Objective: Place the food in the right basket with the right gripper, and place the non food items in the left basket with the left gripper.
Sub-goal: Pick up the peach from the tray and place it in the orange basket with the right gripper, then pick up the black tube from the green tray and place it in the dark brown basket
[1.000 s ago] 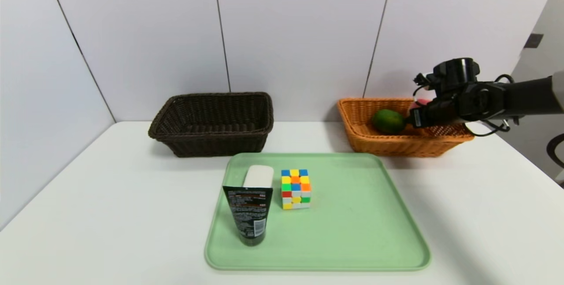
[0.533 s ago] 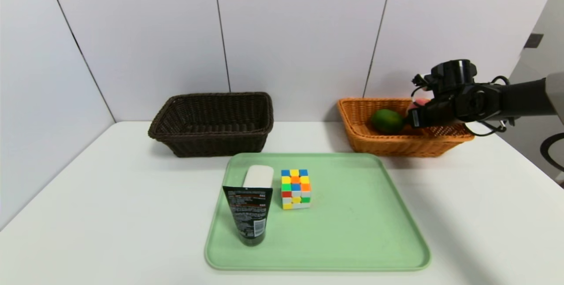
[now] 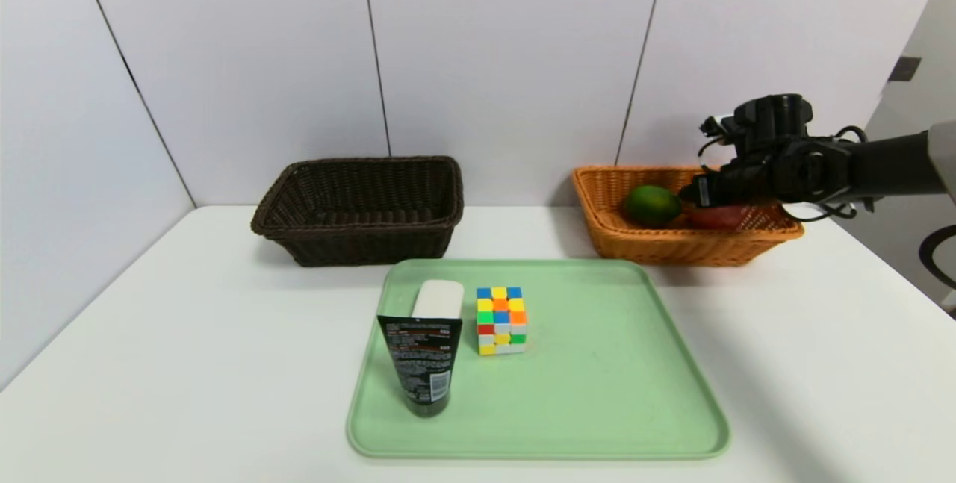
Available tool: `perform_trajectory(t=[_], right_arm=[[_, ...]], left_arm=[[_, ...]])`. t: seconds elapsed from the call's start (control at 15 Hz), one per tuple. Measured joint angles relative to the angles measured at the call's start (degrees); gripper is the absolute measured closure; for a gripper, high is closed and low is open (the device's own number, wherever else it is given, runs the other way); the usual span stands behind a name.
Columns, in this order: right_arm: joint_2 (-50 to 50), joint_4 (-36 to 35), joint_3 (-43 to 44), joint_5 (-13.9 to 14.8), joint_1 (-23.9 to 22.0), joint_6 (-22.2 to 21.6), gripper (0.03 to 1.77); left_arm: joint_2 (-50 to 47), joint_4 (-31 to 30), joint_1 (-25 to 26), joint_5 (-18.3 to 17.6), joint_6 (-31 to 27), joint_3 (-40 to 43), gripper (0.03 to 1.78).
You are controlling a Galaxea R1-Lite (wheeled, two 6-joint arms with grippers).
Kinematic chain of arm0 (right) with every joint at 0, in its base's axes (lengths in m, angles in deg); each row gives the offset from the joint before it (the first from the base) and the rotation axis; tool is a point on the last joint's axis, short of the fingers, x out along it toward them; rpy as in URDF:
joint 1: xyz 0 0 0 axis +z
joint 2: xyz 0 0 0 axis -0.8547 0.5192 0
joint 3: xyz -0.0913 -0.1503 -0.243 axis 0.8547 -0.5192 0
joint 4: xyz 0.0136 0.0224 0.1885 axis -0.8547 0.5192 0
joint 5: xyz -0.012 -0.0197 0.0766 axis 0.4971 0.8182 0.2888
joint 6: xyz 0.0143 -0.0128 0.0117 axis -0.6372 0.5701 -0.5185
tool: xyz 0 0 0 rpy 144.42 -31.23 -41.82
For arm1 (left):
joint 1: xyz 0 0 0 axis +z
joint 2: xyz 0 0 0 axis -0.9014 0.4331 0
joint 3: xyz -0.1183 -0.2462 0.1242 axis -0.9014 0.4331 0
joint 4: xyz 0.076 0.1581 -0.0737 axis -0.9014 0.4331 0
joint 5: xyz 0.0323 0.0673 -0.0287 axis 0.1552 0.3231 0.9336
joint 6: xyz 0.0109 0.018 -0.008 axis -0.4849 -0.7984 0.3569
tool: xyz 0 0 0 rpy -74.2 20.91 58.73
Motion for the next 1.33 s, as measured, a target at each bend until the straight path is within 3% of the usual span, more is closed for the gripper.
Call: perform_trajectory(t=[0.6, 1.0, 1.33], right_arm=[[-8.90, -6.51, -6.45, -2.54, 0.15, 3.17, 0.14], [-25.49, -15.27, -23.49, -4.44, 0.17, 2.79, 0.11], [-46.06, -17.32, -44.80, -4.75, 0.17, 2.07, 0.11]], left_arm=[[0.00, -0.09, 0.00, 0.07, 0.05, 0.00, 0.12], [0.41, -0.17, 0.00, 0.05, 0.02, -0.09, 0.12], [0.91, -0.17, 0.00, -1.16, 0.11, -0.09, 0.12]])
